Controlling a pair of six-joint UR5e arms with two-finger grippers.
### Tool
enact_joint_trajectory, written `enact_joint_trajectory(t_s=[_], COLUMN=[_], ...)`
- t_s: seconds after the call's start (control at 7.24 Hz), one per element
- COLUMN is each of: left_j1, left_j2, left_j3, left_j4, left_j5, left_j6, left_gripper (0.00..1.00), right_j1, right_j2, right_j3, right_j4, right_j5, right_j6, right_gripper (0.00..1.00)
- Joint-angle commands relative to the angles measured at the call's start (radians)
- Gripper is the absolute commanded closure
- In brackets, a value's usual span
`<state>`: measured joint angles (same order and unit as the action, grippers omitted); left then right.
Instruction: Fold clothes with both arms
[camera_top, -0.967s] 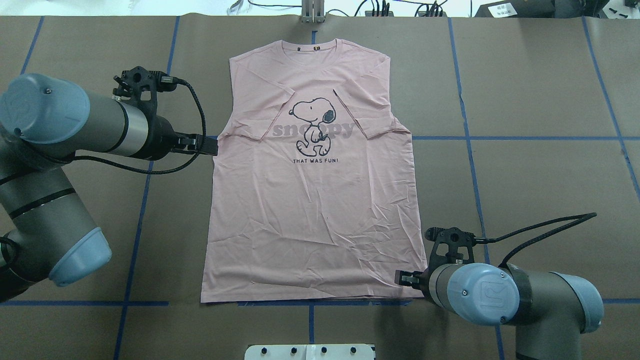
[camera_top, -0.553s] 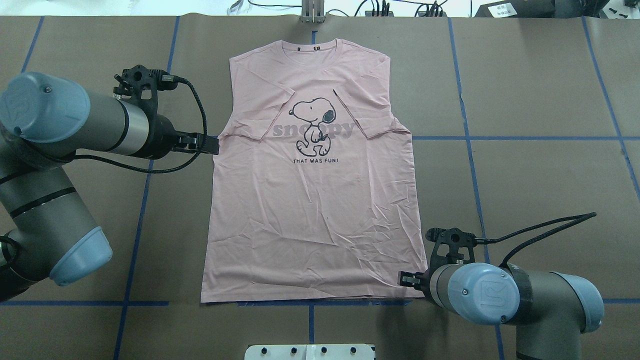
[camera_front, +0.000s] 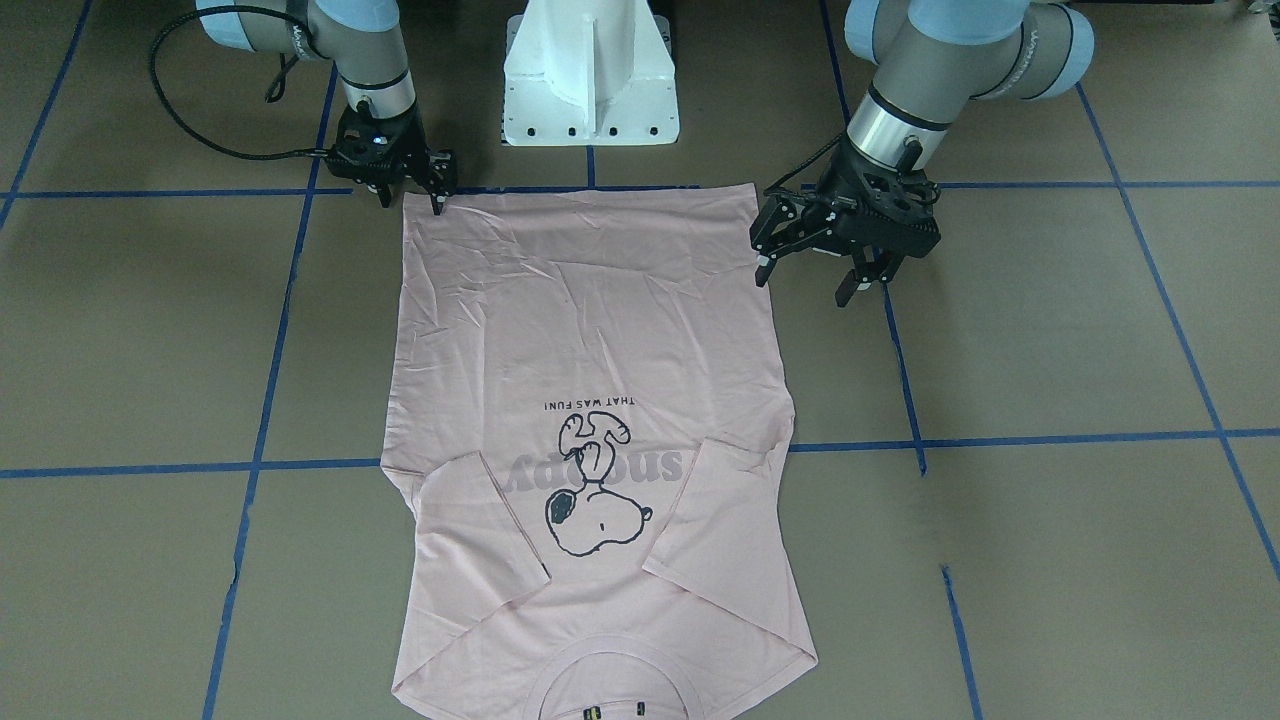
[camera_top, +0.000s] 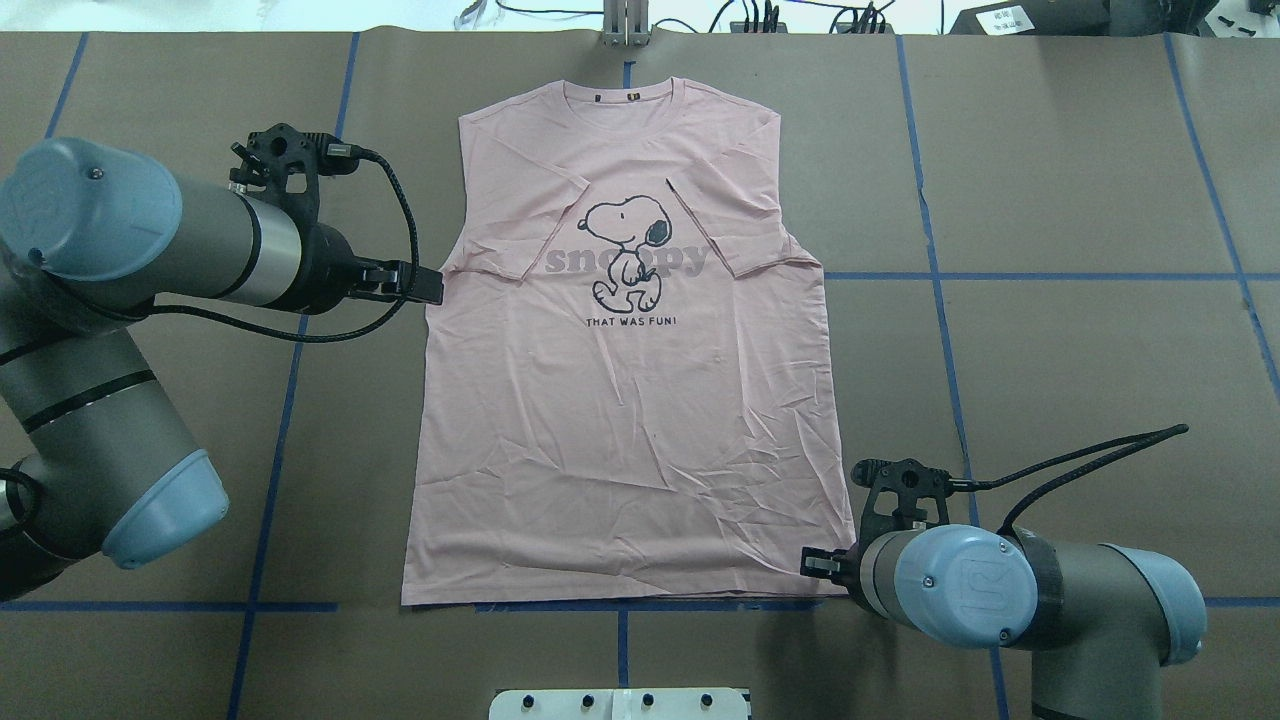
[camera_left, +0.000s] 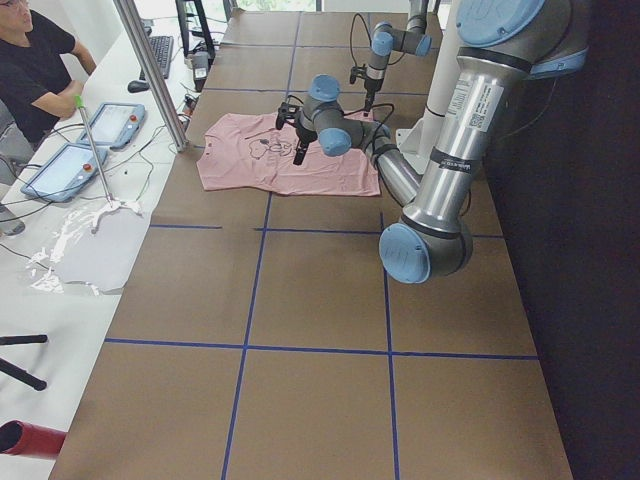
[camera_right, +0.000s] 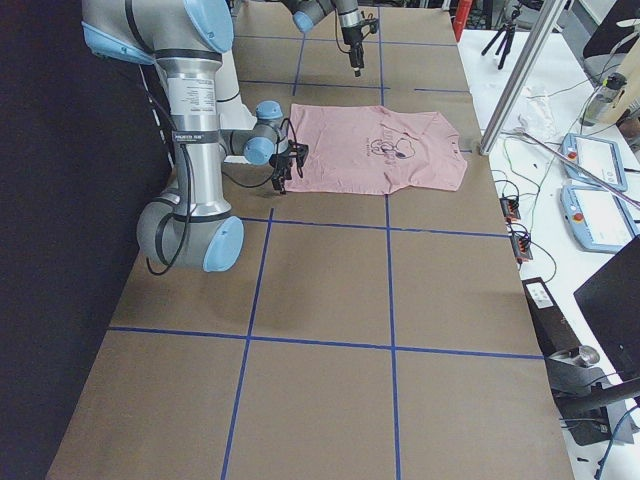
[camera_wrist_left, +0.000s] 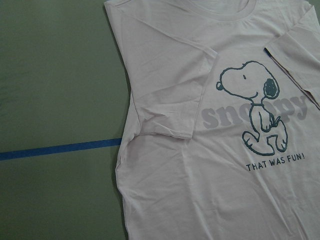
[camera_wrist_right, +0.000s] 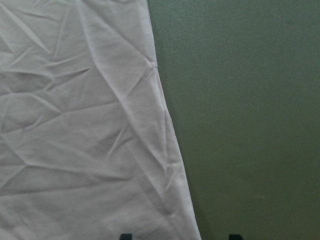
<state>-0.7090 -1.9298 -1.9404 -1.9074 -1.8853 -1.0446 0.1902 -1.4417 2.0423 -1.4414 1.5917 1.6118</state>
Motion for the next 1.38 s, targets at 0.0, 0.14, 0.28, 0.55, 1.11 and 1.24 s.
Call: enact_joint_trajectory(t_s=[0.0, 0.14, 0.28, 0.55, 1.11, 1.24], left_j1=[-0.004, -0.004, -0.004, -0.004, 0.111, 0.223], left_j2=[-0.001, -0.003, -0.003, -0.003, 0.13, 0.137], left_j3=[0.0, -0.002, -0.002, -0.002, -0.037, -0.04], left_j4=[0.001, 0.001, 0.001, 0.001, 0.001, 0.005], left_j5=[0.0, 0.0, -0.002, -0.002, -0.017, 0.086], left_j6=[0.0, 0.0, 0.0, 0.0, -0.315, -0.445], left_gripper=[0.0, 0.0, 0.0, 0.0, 0.0, 0.0], right_j1=[0.0, 0.0, 0.0, 0.0, 0.008, 0.009], right_j2=[0.001, 0.0, 0.0, 0.0, 0.012, 0.015], right_j3=[0.001, -0.001, -0.002, 0.002, 0.097, 0.111], right_j4=[0.001, 0.001, -0.001, 0.001, 0.003, 0.003], right_j5=[0.019, 0.019, 0.02, 0.021, 0.019, 0.014], right_j6=[-0.001, -0.001, -0.006, -0.007, -0.006, -0.006], right_gripper=[0.85, 1.0, 1.0, 1.0, 1.0, 1.0])
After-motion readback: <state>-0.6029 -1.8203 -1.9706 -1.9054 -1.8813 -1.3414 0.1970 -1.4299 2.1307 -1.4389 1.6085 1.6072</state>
